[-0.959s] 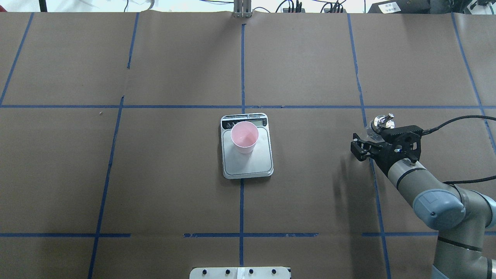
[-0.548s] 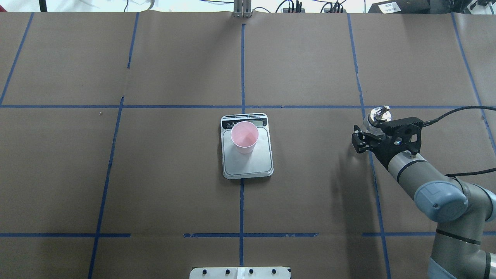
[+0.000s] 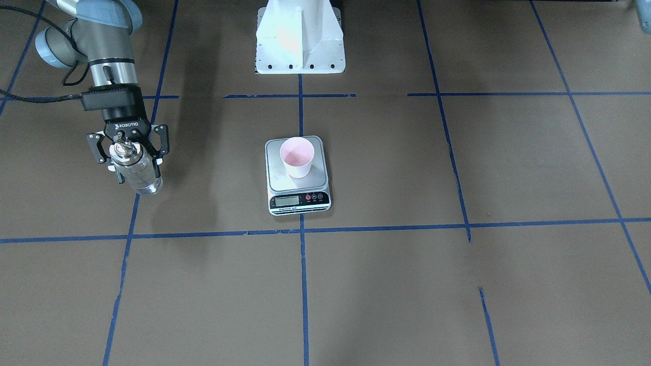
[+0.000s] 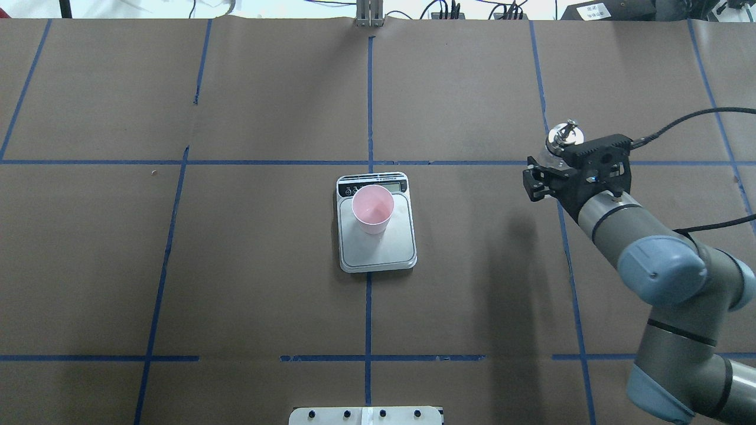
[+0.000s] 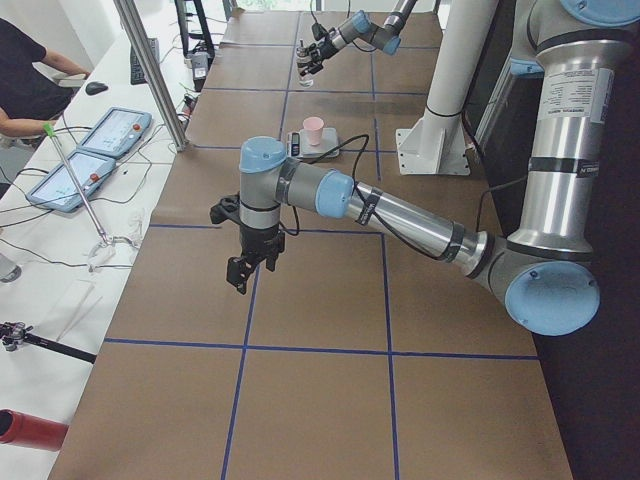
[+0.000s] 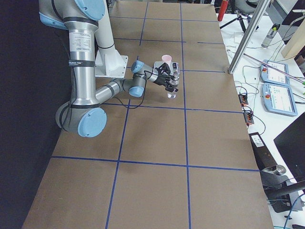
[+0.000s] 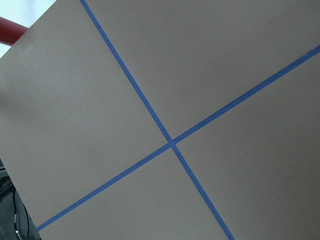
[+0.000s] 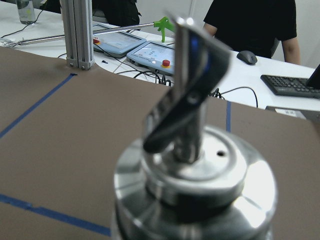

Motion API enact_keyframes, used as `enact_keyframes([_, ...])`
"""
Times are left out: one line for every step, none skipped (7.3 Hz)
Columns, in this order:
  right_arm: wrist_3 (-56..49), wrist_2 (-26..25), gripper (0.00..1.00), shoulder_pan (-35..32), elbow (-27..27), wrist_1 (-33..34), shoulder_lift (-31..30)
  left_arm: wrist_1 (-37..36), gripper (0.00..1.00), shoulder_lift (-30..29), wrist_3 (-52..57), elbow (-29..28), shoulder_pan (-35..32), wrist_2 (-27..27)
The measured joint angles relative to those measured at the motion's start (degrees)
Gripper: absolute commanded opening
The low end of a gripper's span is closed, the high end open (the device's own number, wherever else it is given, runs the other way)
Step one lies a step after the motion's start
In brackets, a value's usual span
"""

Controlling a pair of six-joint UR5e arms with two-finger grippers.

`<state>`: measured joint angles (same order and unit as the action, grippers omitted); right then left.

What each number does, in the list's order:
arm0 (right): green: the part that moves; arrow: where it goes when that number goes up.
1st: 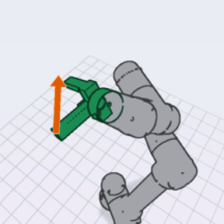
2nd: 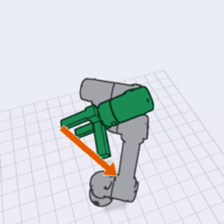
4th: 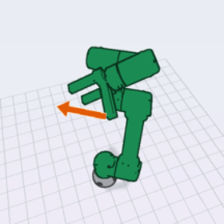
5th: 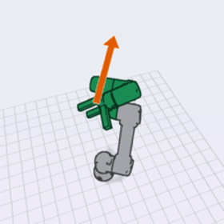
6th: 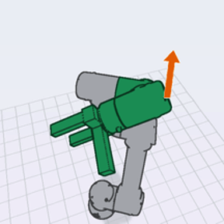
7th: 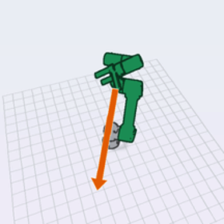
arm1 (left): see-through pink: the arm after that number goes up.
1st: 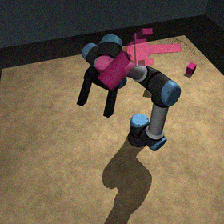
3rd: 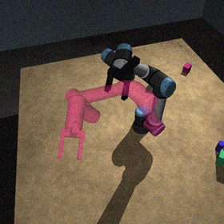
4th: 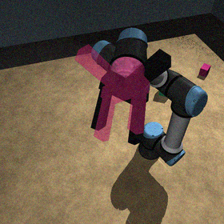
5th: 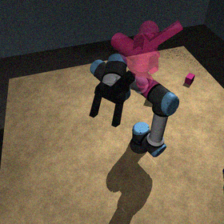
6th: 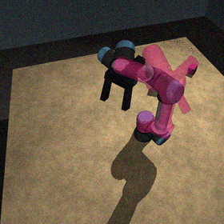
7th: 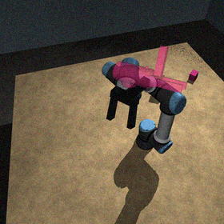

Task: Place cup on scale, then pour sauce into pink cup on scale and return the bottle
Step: 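Lift the glass bottle with the right gripper toward the pink cup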

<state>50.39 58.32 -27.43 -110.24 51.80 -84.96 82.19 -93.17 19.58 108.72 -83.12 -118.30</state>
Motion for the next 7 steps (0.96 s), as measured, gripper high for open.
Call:
enact_keyframes([-0.6, -2.3, 0.00, 0.4, -0.9, 6.3, 4.2, 0.0, 1.00, 0.2, 0.2, -0.3, 0.0, -0.3])
enact_keyframes([-1.8, -3.6, 0.00, 0.9, -1.5, 8.9, 6.6, 0.1, 1.00, 0.7, 0.3, -1.0, -0.2, -0.6])
enact_keyframes([-5.2, -4.9, 0.00, 1.3, -1.9, 9.9, 8.1, 0.8, 1.00, 1.7, 0.4, -2.4, -1.2, -2.0])
enact_keyframes([-10.3, -6.3, 0.00, 1.6, -2.4, 10.2, 9.3, 1.9, 1.00, 2.7, 1.0, -4.8, -3.0, -5.4])
enact_keyframes([-14.5, -7.5, 0.00, 1.7, -2.9, 10.5, 9.8, 3.1, 1.00, 3.2, 2.8, -7.8, -4.6, -8.9])
enact_keyframes([-18.7, -9.3, 0.00, 1.9, -3.1, 10.7, 10.1, 3.7, 1.00, 3.5, 4.9, -10.3, -5.7, -10.8])
enact_keyframes([-24.2, -12.7, 0.00, 2.7, -3.2, 10.8, 10.1, 3.9, 1.00, 3.6, 5.9, -12.0, -6.1, -11.6])
